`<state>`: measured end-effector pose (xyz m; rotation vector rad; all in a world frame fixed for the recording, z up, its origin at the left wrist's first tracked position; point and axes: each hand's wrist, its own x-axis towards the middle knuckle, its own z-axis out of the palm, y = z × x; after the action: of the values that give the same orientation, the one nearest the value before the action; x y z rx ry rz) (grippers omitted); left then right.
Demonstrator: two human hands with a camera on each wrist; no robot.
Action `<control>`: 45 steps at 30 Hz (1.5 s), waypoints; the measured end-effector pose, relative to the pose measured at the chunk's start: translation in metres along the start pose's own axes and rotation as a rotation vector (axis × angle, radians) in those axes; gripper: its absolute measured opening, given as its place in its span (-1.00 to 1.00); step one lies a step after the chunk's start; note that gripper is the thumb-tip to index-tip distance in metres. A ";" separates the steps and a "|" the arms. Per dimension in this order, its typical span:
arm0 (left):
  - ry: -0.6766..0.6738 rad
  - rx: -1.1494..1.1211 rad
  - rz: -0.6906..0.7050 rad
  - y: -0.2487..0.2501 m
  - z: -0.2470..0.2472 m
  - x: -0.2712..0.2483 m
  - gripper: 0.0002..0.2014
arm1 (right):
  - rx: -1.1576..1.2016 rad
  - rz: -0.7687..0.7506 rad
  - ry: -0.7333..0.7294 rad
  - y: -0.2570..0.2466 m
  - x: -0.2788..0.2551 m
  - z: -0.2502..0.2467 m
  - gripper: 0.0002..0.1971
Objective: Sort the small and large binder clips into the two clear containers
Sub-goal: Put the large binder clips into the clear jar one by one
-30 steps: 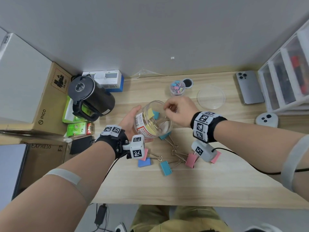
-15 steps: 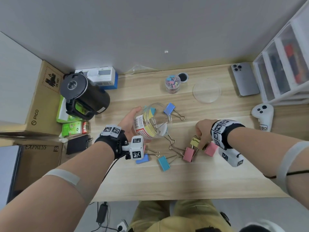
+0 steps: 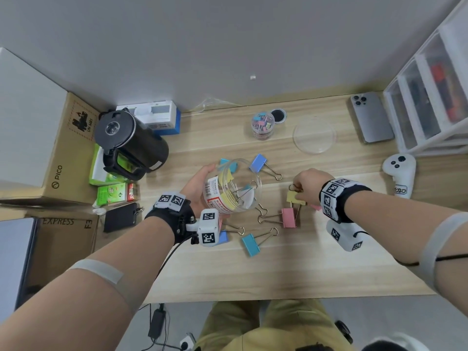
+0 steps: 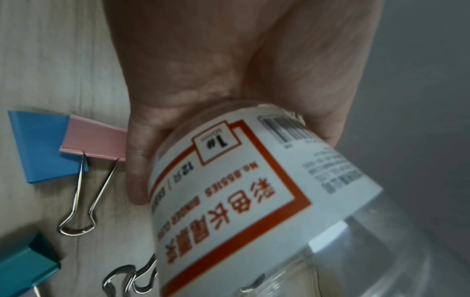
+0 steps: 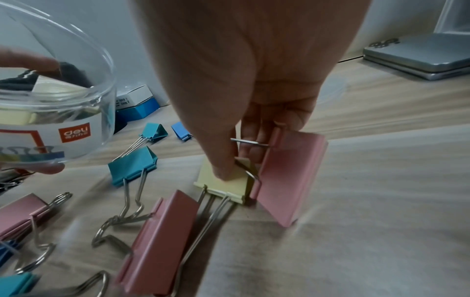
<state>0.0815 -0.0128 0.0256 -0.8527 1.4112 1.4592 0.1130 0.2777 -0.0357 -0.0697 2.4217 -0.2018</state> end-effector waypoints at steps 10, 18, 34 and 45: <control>-0.016 0.000 0.024 -0.002 -0.004 -0.006 -0.28 | 0.256 -0.019 0.122 -0.011 0.001 -0.035 -0.55; 0.002 -0.079 0.031 -0.001 -0.003 -0.006 -0.33 | 1.023 -0.278 0.212 -0.061 0.002 -0.094 -0.74; -0.140 -0.222 0.040 0.003 0.002 -0.003 -0.24 | 0.234 -0.368 0.278 -0.133 -0.016 -0.077 -0.75; -0.129 -0.235 0.048 -0.005 -0.001 0.001 -0.23 | 0.574 -0.327 0.436 -0.106 -0.017 -0.087 -0.84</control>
<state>0.0855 -0.0137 0.0230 -0.8567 1.1874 1.7094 0.0681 0.1857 0.0574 -0.1753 2.6612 -1.1528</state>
